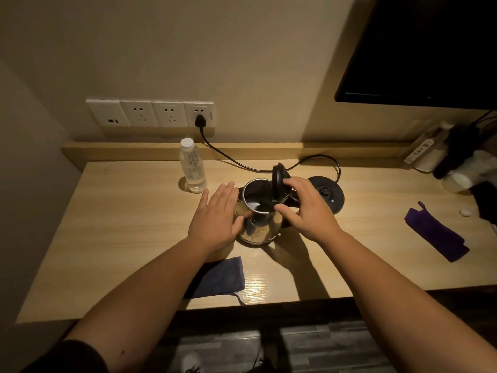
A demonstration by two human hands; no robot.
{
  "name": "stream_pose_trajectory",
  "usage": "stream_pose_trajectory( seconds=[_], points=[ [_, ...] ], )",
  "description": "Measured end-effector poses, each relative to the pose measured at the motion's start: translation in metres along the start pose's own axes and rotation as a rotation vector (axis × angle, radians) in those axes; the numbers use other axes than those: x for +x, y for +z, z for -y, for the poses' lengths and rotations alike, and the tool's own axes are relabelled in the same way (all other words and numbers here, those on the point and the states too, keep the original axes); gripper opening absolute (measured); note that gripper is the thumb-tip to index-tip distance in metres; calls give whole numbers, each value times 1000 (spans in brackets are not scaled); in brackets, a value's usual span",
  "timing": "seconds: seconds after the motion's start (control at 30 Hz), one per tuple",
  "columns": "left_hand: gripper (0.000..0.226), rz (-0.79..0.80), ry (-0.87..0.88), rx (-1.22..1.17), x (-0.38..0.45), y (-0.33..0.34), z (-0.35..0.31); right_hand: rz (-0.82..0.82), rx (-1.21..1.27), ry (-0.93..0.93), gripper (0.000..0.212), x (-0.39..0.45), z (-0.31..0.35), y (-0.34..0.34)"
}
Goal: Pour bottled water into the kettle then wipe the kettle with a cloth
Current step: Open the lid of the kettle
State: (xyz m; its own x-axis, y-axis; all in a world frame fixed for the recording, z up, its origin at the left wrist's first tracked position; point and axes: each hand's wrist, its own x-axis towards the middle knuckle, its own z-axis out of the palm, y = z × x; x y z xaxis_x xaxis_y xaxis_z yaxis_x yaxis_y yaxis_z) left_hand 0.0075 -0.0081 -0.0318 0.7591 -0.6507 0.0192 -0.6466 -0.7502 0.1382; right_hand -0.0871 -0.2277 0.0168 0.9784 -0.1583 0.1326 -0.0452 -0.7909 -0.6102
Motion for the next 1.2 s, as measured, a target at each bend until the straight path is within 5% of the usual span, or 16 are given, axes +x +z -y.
stream_pose_trajectory(
  seconds=[0.47,1.2],
  points=[
    [69,0,-15,-13,2,1,-2,-170,90,186,31,-24,-9,4],
    [71,0,0,43,-1,-4,-2,-218,113,270,53,-38,-8,2]
  ],
)
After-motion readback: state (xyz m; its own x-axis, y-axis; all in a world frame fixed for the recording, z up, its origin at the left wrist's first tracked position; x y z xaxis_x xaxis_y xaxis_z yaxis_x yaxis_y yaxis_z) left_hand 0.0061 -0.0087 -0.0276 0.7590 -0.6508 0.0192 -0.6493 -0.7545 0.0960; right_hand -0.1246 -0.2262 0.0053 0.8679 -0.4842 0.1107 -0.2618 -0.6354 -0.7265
